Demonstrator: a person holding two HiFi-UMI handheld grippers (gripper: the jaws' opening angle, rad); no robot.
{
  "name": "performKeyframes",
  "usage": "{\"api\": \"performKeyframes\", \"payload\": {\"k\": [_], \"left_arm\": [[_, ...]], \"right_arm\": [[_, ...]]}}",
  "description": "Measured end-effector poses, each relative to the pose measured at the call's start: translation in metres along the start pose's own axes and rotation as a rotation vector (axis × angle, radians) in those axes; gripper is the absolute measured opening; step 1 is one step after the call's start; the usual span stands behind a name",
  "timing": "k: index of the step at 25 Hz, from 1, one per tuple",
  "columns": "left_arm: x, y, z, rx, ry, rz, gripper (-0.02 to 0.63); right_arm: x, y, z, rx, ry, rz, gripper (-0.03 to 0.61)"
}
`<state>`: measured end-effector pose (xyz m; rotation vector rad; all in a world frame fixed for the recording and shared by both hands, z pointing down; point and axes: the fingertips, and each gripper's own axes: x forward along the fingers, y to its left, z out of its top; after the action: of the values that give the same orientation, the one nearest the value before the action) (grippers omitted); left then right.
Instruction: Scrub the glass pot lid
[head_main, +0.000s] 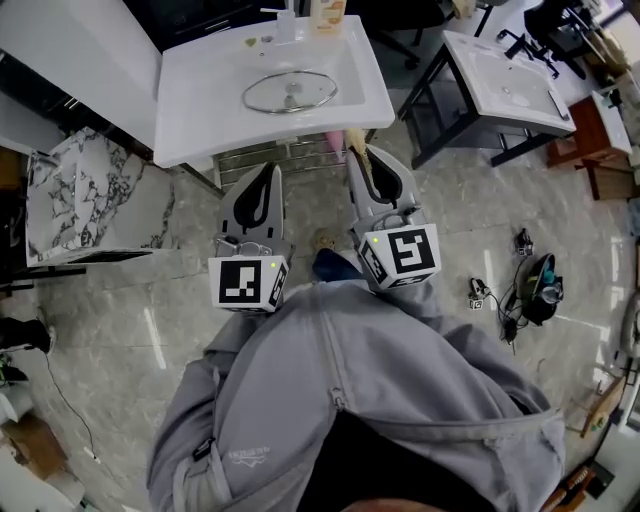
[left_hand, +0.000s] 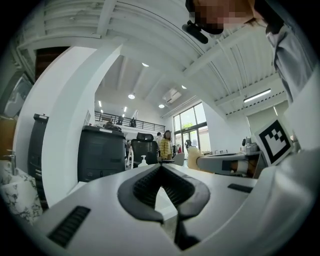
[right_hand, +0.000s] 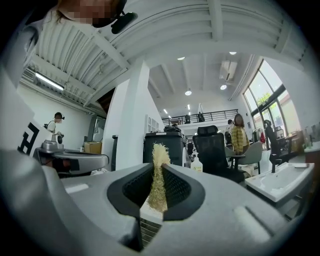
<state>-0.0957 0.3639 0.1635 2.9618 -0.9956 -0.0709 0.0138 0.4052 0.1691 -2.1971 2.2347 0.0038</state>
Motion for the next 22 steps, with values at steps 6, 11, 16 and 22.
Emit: {"api": "performKeyframes", "payload": {"k": [6, 11, 16, 22], "left_arm": [[0.063, 0.017, -0.002, -0.008, 0.010, 0.029, 0.006], [0.105, 0.033, -0.003, -0.001, 0.010, 0.067, 0.006], [0.129, 0.045, -0.005, 0.006, 0.020, 0.099, 0.006], [0.144, 0.064, -0.009, 0.008, 0.032, 0.137, 0.006]], "right_arm": [[0.054, -0.041, -0.002, 0.009, 0.014, 0.036, 0.041], [0.095, -0.068, -0.004, 0.008, 0.016, 0.078, 0.041], [0.123, -0.087, -0.004, 0.019, 0.006, 0.100, 0.041], [0.148, -0.094, -0.010, 0.027, 0.014, 0.123, 0.041]]}}
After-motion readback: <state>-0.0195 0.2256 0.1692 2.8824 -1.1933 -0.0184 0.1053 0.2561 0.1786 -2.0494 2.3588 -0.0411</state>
